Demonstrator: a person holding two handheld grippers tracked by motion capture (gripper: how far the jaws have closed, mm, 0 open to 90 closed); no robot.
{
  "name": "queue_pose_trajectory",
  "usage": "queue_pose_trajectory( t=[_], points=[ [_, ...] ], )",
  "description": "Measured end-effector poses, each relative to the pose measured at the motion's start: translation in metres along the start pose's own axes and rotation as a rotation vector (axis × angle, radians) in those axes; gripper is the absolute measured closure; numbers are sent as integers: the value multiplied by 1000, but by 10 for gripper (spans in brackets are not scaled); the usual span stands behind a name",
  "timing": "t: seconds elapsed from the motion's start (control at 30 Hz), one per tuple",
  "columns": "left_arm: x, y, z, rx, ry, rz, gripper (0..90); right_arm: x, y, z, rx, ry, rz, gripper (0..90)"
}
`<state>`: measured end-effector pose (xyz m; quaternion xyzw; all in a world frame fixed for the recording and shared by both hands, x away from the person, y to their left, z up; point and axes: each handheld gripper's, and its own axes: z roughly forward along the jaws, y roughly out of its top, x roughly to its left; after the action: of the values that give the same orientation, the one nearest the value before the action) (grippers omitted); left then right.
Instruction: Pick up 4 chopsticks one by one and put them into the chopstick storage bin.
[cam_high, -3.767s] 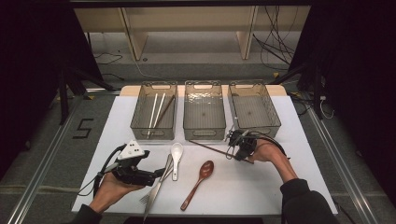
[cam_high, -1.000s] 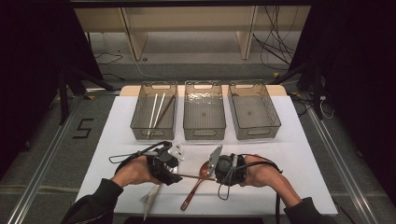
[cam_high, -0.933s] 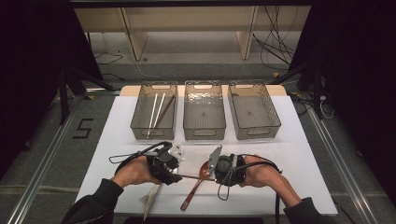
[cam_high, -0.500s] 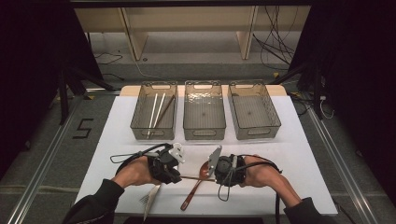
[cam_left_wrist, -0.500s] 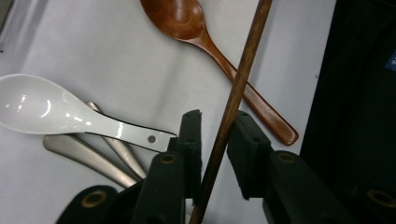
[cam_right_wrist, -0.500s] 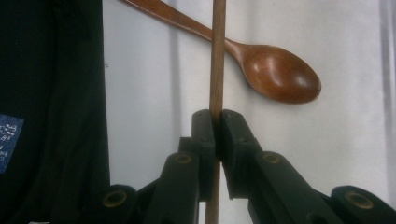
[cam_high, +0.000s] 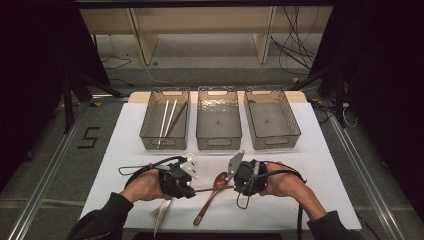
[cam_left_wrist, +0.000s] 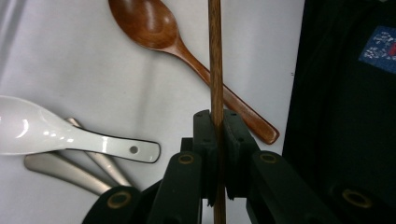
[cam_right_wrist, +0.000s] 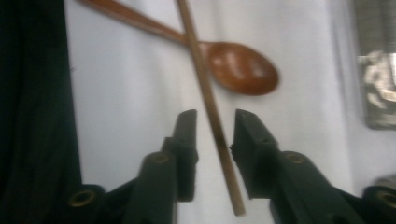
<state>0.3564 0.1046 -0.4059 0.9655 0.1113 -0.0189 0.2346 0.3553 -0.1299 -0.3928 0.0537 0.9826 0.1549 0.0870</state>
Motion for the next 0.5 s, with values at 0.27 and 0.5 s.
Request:
queue_pose_trajectory(
  t=[0.27,0.5],
  points=[
    [18,-13,-14,-53,74,-95,848,-14,-7,-14,-111,-42,169,420],
    [34,-27,-28,-113,145,-183,848,-20,-11,-15,-163,-57,285,329]
  ],
)
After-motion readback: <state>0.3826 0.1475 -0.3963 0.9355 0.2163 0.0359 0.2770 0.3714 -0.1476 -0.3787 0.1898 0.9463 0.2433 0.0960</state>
